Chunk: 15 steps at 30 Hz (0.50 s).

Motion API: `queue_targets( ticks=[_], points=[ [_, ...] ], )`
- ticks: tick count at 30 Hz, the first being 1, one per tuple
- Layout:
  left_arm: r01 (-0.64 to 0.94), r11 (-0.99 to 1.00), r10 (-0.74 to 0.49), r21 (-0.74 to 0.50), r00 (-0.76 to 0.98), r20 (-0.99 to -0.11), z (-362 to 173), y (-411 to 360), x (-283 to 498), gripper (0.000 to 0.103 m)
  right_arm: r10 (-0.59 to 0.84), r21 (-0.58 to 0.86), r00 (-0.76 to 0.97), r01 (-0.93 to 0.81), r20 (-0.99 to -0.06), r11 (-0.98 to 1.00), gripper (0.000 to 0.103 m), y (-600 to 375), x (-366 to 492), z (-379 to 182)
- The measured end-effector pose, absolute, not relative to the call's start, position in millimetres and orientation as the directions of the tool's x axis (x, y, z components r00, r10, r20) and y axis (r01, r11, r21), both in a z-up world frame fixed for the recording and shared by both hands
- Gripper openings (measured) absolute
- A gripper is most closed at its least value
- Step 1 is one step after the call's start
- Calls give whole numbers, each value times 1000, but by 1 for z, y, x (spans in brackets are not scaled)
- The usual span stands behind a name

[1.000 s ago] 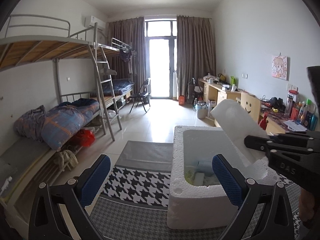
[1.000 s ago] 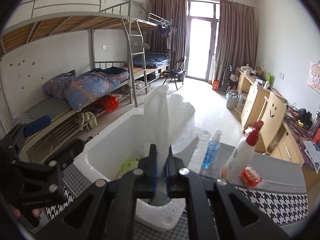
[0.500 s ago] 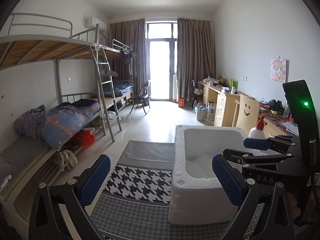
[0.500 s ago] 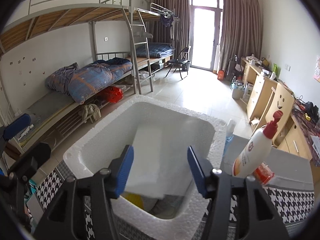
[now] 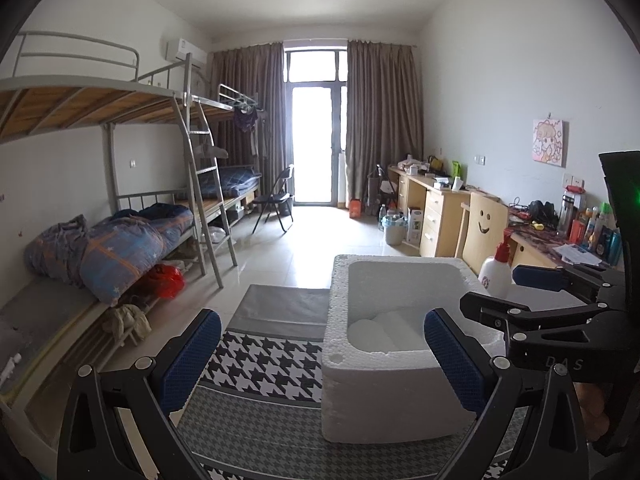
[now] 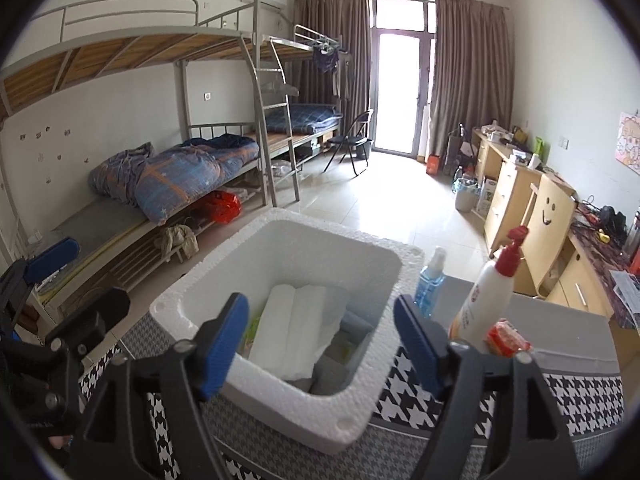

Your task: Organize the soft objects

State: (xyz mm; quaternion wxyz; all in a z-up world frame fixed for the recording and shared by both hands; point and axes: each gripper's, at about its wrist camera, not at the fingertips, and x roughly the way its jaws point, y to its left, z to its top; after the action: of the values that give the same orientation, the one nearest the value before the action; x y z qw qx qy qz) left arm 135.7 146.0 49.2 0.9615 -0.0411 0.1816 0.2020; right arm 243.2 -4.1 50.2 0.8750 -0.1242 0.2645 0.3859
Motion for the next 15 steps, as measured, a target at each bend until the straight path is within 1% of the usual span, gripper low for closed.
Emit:
queue_targets(
  ticks=[5,10,15],
  points=[
    [-396,918,368,-2,856,-363,52,136,131,102,608,-23,587,-729,-535,684,89,-16,234,55],
    [-381,924,356,-3,866,-351,57,126,123,102,614,-30,608,-722,-503,691,92,-28,226,62],
    [-367,930,344,-1,873,-346,61,114,116,102,618,-28,621,-716,-482,698,92,-42,217,67]
  ],
)
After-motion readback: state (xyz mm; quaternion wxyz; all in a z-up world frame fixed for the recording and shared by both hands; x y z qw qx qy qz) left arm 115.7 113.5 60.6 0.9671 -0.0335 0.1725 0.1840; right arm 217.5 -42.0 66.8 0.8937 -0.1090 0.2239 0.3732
